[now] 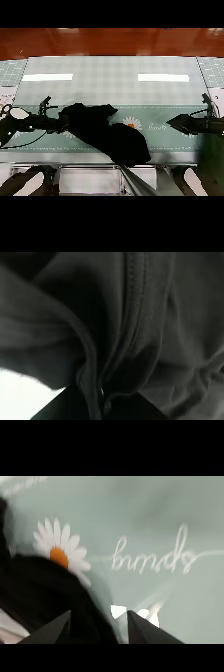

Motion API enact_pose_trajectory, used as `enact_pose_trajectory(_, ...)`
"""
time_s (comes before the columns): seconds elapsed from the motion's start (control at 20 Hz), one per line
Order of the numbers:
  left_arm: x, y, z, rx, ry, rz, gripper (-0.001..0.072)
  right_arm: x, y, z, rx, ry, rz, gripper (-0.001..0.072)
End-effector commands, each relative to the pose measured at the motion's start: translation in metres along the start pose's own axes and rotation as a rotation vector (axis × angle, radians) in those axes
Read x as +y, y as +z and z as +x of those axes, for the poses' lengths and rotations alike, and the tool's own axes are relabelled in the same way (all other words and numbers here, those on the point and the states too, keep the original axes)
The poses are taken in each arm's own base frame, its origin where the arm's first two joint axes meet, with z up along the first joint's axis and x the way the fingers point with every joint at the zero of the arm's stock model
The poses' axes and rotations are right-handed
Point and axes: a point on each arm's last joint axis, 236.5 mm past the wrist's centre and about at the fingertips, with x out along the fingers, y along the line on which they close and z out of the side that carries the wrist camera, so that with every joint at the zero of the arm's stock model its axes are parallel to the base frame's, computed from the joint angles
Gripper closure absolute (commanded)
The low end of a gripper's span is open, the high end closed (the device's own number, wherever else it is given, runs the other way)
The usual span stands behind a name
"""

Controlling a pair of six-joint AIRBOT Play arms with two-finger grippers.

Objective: Fold the shirts.

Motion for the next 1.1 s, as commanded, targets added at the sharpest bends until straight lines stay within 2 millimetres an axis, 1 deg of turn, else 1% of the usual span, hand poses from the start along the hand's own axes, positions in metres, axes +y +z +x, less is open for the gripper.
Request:
enact_pose_trajectory(0.0, -0.003, 0.015, 0.006, -0.073, 0.019, 0.026, 0.0685, -0.003, -0.054, 0.014, 0.219, -0.045, -0.015, 0.0306)
enact_pose_trajectory(0.1, -0.003, 0.015, 0.006, -0.071, 0.018, 0.035, 0.0685, -0.002, -0.088, 0.023, 0.346, -0.060, -0.043, 0.0305)
enact_pose_trajectory(0.2, -0.003, 0.015, 0.006, -0.071, 0.019, 0.035, 0.0685, -0.006, -0.107, 0.030, 0.412, -0.087, -0.054, 0.0305)
enact_pose_trajectory(0.3, -0.003, 0.015, 0.006, -0.071, 0.018, 0.034, 0.0685, -0.009, -0.120, 0.036, 0.457, -0.112, -0.076, 0.0305)
enact_pose_trajectory(0.35, -0.004, 0.015, 0.006, -0.071, 0.018, 0.034, 0.0685, -0.008, -0.123, 0.039, 0.473, -0.115, -0.085, 0.0305)
enact_pose_trajectory(0.45, -0.004, 0.015, 0.006, -0.071, 0.018, 0.034, 0.0685, 0.005, -0.128, 0.053, 0.498, -0.084, -0.103, 0.0305)
enact_pose_trajectory(0.55, -0.004, 0.015, 0.006, -0.071, 0.018, 0.034, 0.0685, 0.019, -0.133, 0.069, 0.516, -0.047, -0.116, 0.0305)
enact_pose_trajectory(0.65, -0.004, 0.015, 0.006, -0.071, 0.018, 0.034, 0.0685, 0.025, -0.140, 0.087, 0.544, -0.042, -0.119, 0.0305)
enact_pose_trajectory(0.8, -0.004, 0.015, 0.006, -0.071, 0.018, 0.034, 0.0685, 0.040, -0.142, 0.116, 0.533, 0.010, -0.105, 0.0305)
enact_pose_trajectory(0.9, -0.004, 0.015, 0.006, -0.071, 0.018, 0.034, 0.0685, 0.053, -0.146, 0.130, 0.533, 0.060, -0.100, 0.0309)
enact_pose_trajectory(0.95, -0.004, 0.015, 0.006, -0.071, 0.018, 0.034, 0.0685, 0.057, -0.145, 0.135, 0.524, 0.072, -0.098, 0.0359)
enact_pose_trajectory(1.0, -0.004, 0.015, 0.006, -0.071, 0.018, 0.034, 0.0685, 0.061, -0.144, 0.136, 0.517, 0.088, -0.107, 0.0558)
enact_pose_trajectory(1.05, -0.004, 0.016, 0.006, -0.074, 0.016, 0.035, 0.0685, 0.069, -0.142, 0.134, 0.515, 0.116, -0.143, 0.0681)
